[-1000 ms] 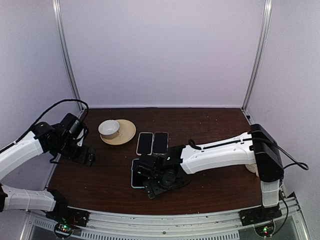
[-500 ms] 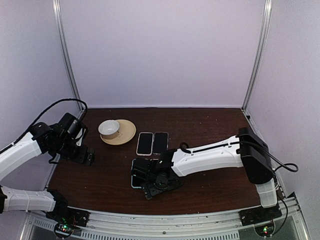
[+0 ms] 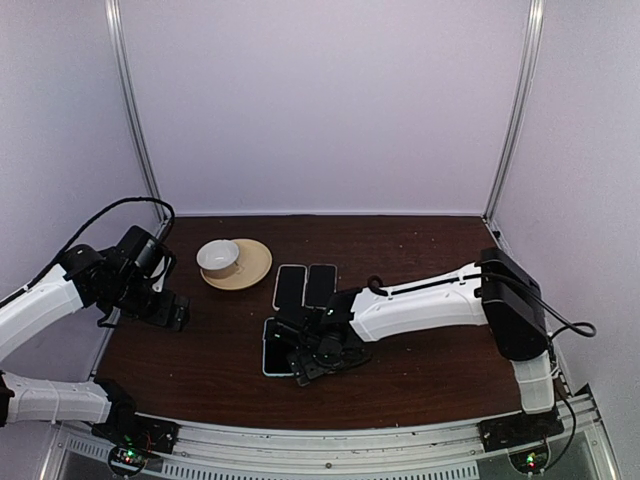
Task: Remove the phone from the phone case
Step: Adjust the phone with the phone case at the center of the board, then pick up the phone with the phone case at the center of the board.
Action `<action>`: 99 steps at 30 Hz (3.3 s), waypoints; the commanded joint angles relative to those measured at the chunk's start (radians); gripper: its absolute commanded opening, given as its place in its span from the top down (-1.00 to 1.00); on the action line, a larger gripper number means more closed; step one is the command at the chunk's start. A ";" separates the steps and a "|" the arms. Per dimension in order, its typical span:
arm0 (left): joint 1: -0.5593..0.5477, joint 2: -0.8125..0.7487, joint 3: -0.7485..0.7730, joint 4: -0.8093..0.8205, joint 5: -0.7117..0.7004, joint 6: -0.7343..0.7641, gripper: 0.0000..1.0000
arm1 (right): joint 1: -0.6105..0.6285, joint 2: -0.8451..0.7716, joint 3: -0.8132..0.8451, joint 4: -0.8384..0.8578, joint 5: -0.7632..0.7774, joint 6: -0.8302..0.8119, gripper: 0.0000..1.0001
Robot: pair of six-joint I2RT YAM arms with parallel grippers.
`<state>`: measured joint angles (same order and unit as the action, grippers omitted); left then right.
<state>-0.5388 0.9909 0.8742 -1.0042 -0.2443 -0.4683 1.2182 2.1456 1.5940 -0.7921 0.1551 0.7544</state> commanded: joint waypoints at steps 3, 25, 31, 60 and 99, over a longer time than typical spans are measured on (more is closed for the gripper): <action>-0.003 -0.012 0.013 0.006 0.008 0.009 -0.95 | -0.059 -0.061 -0.108 -0.028 0.124 -0.045 -0.89; -0.019 -0.020 0.011 0.008 0.007 0.009 -0.95 | -0.117 -0.226 -0.264 0.168 -0.072 -0.210 -0.99; -0.023 -0.025 0.011 0.008 0.007 0.010 -0.95 | -0.128 -0.180 -0.194 0.099 -0.006 -0.249 -0.99; -0.025 -0.015 0.008 0.013 0.018 0.017 -0.95 | -0.235 -0.086 -0.230 0.183 -0.149 -0.382 -0.75; -0.029 0.078 0.091 0.310 0.782 0.138 -0.61 | -0.182 -0.574 -0.466 0.548 -0.090 -0.738 0.10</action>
<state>-0.5629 1.0248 0.8909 -0.8036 0.3523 -0.3515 1.0248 1.6485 1.1706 -0.3740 0.0151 0.0975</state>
